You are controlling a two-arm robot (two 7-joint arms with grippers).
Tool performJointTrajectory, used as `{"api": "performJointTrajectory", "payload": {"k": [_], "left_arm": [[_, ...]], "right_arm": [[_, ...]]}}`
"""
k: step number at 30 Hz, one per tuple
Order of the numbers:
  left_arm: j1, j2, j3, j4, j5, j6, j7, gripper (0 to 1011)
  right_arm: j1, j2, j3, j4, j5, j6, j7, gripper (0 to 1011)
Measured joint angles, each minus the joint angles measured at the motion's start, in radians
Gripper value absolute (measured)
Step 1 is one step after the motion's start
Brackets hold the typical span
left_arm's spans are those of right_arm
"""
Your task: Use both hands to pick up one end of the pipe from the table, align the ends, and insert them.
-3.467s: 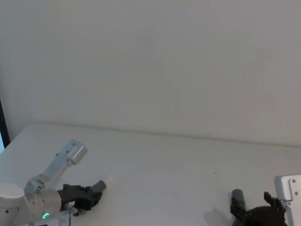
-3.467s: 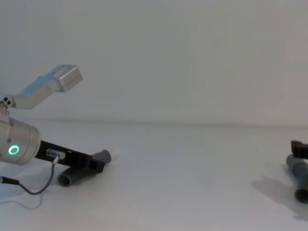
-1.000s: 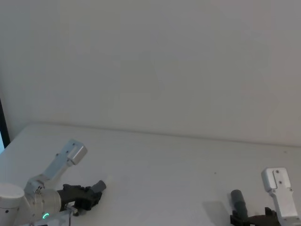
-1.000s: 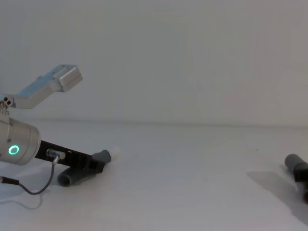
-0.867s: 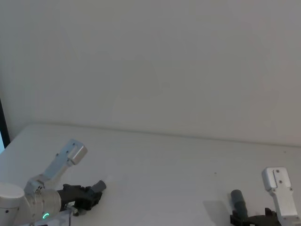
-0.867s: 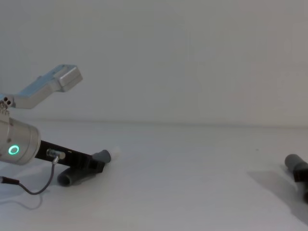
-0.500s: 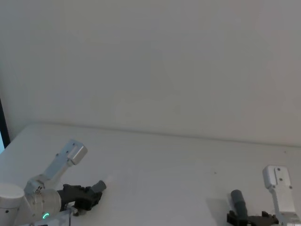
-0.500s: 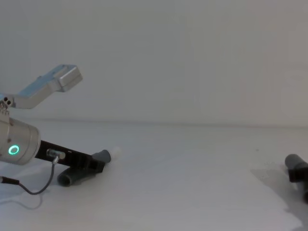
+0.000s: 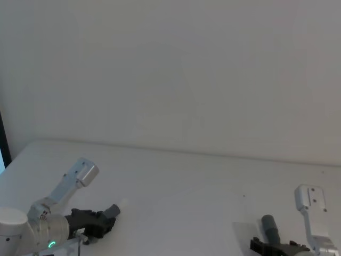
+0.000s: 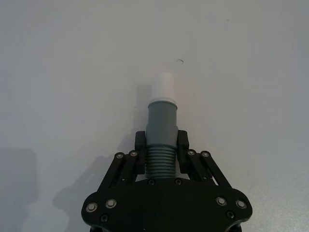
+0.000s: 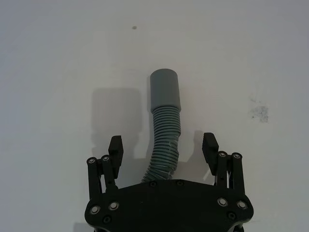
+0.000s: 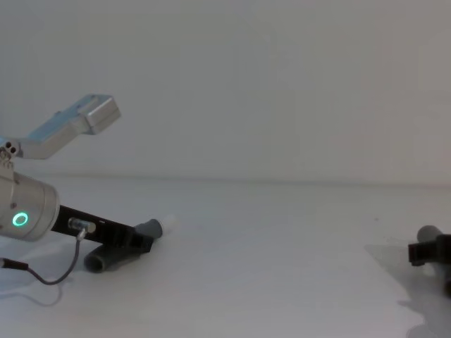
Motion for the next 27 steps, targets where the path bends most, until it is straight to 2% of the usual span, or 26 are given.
{"api": "performJointTrajectory", "payload": {"k": [5, 9, 14, 16, 22, 23, 24, 27], "left_arm": [[0.000, 0.000, 0.000, 0.000, 0.000, 0.000, 0.000, 340], [0.000, 0.000, 0.000, 0.000, 0.000, 0.000, 0.000, 340], [0.000, 0.000, 0.000, 0.000, 0.000, 0.000, 0.000, 340], [0.000, 0.000, 0.000, 0.000, 0.000, 0.000, 0.000, 340], [0.000, 0.000, 0.000, 0.000, 0.000, 0.000, 0.000, 340], [0.000, 0.000, 0.000, 0.000, 0.000, 0.000, 0.000, 340], [0.000, 0.000, 0.000, 0.000, 0.000, 0.000, 0.000, 339], [0.000, 0.000, 0.000, 0.000, 0.000, 0.000, 0.000, 340]], "right_arm": [[0.002, -0.008, 0.003, 0.002, 0.000, 0.003, -0.002, 1000], [0.004, -0.014, 0.005, 0.004, 0.001, 0.006, -0.003, 936], [0.005, -0.017, 0.006, 0.004, 0.001, 0.008, -0.004, 803], [0.005, -0.019, 0.007, 0.005, 0.001, 0.009, -0.005, 700], [0.006, -0.022, 0.007, 0.005, 0.002, 0.010, -0.005, 552], [0.006, -0.022, 0.007, 0.006, 0.002, 0.010, -0.005, 483], [0.006, -0.022, 0.008, 0.006, 0.002, 0.010, -0.005, 483], [0.006, -0.023, 0.008, 0.006, 0.002, 0.010, -0.006, 355]]}}
